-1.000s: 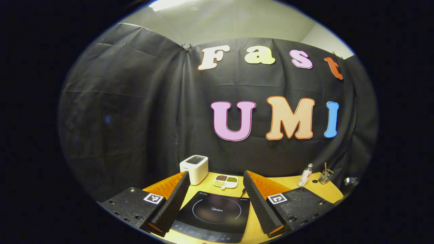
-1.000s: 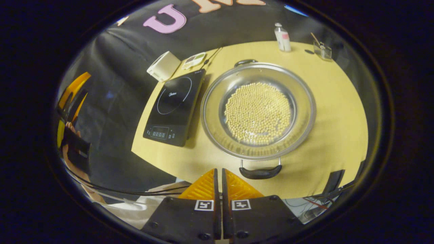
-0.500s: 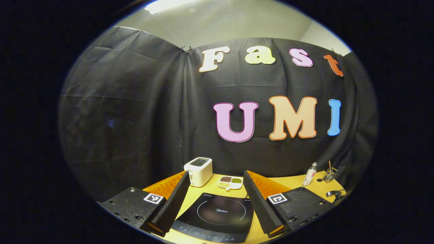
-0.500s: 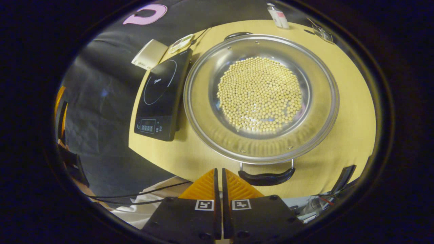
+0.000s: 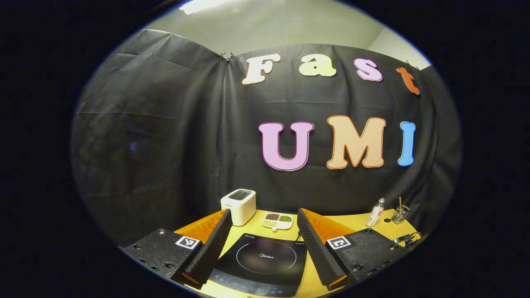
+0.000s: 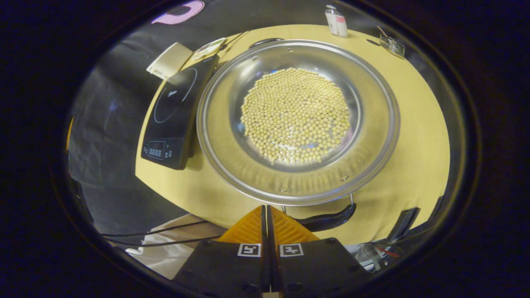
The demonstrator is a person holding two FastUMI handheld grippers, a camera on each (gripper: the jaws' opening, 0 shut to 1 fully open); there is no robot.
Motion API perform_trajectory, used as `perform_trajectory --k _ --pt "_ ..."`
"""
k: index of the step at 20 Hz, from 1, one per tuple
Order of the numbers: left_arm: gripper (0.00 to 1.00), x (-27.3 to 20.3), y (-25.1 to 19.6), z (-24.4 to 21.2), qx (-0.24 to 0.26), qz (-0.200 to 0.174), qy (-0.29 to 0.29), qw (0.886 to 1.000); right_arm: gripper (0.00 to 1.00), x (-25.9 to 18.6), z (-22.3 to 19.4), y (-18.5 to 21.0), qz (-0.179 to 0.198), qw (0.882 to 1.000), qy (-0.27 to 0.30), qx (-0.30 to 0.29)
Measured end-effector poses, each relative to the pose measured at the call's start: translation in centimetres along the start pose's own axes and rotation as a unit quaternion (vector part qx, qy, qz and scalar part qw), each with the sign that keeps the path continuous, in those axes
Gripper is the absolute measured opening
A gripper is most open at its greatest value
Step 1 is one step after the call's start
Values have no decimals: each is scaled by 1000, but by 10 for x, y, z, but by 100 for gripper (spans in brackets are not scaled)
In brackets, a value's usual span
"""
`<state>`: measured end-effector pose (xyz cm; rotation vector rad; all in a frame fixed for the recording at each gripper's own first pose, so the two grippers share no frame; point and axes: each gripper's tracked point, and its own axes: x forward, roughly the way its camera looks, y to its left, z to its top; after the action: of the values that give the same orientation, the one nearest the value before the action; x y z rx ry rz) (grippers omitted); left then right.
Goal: First push the handle of the pot to place it horizontally, then grasp the pot with both hands and set it on the induction cooktop.
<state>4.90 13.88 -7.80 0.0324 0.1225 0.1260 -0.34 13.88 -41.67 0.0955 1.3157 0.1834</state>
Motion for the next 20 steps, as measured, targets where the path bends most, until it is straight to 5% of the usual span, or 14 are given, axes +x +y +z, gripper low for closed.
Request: perform_trajectory --k 10,20 --pt "96 20 -37 -10 -5 -56 17 998 0 -10 21 -69 -61 995 -31 74" --pt "96 26 -67 -21 -6 -89 38 995 2 -8 44 -114 -102 991 -32 78"
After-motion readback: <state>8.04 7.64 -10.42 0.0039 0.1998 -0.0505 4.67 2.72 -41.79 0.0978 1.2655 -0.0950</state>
